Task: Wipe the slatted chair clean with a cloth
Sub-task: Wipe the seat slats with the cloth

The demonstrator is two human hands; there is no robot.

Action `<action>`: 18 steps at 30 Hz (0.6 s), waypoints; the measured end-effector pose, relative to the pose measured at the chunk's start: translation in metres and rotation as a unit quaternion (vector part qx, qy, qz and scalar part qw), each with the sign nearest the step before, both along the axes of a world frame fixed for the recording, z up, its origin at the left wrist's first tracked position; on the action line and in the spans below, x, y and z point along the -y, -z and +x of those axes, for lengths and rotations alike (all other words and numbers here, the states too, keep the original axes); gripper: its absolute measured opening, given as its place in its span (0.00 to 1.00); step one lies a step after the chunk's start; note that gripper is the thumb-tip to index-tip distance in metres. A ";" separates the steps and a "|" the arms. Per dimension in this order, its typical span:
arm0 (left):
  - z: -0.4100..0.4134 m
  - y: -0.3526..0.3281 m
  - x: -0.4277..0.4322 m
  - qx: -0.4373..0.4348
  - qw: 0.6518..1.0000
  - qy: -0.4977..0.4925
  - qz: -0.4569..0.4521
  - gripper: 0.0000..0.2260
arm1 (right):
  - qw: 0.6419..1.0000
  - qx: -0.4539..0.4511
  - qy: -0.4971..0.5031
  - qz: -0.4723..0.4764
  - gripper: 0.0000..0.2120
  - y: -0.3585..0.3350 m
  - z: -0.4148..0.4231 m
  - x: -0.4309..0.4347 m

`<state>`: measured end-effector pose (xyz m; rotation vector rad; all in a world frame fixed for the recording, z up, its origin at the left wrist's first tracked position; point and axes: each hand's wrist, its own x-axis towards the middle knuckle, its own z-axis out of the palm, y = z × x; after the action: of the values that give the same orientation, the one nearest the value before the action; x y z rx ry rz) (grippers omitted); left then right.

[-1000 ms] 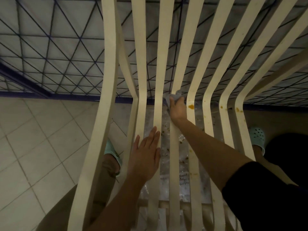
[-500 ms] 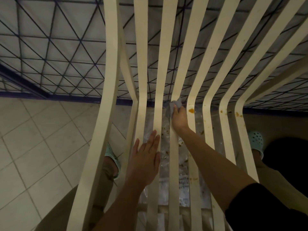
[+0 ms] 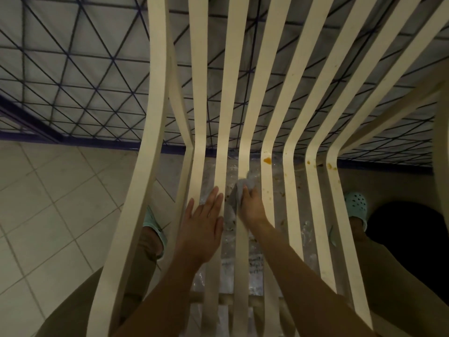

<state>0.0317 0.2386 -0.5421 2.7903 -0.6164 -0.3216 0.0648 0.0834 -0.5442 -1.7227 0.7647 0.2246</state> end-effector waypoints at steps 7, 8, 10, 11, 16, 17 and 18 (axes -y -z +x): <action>0.001 -0.001 0.000 -0.006 1.000 0.001 0.003 0.25 | 1.000 0.003 0.010 -0.010 0.09 -0.002 -0.062 -0.018; 0.001 0.000 0.000 -0.004 1.000 0.002 0.002 0.25 | 1.000 0.009 0.008 -0.005 0.08 -0.003 -0.071 -0.020; 0.001 0.000 0.000 0.000 1.000 0.003 0.006 0.25 | 1.000 0.003 0.002 -0.003 0.08 -0.008 -0.086 -0.025; 0.001 0.000 0.000 0.001 1.000 0.003 0.007 0.25 | 1.000 -0.003 0.004 -0.002 0.08 -0.007 -0.094 -0.027; 0.001 0.000 -0.001 0.005 1.000 0.004 0.005 0.25 | 0.999 -0.024 0.022 0.021 0.07 -0.005 -0.132 -0.036; 0.001 0.000 -0.001 0.006 1.000 0.005 0.006 0.25 | 0.999 -0.038 0.026 0.023 0.08 -0.005 -0.141 -0.037; 0.001 -0.001 -0.001 0.007 1.000 0.005 0.008 0.25 | 0.998 -0.046 0.032 0.027 0.09 -0.002 -0.149 -0.040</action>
<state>0.0325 0.2397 -0.5416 2.8087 -0.6341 -0.3101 -0.0847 0.1232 -0.5417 -1.6445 0.8713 0.2796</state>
